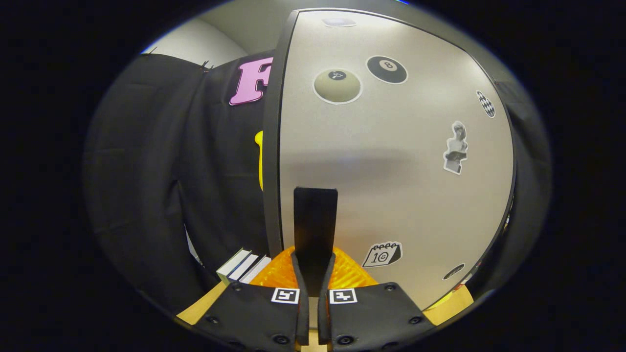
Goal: Open the shoe cabinet door, grab the shoes and put them into the shoe cabinet, then close the shoe cabinet door.
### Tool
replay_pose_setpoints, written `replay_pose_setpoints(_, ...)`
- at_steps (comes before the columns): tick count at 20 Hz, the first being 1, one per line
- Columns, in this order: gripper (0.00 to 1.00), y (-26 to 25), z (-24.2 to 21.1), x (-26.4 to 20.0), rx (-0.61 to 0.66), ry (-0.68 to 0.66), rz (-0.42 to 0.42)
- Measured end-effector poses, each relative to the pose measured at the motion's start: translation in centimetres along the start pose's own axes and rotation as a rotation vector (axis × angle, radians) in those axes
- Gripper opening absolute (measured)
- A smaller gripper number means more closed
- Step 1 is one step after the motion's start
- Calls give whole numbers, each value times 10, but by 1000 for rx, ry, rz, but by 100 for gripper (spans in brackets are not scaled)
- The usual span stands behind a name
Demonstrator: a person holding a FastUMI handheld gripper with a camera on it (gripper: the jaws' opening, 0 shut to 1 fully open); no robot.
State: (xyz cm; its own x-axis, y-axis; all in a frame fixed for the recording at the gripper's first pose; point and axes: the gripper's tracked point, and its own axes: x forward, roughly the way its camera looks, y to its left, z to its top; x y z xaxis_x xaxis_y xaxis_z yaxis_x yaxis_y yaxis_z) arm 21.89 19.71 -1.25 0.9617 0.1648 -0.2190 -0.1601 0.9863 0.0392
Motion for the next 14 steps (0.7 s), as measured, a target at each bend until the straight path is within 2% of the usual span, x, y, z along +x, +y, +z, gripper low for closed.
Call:
replay_pose_setpoints(2, 8, -1, -2, -4, -7, -1, 9)
replay_pose_setpoints(9, 8, -2, -6, -55, -43, 1, 109)
replay_pose_setpoints(14, 8, -15, -7, -75, -84, -33, 108)
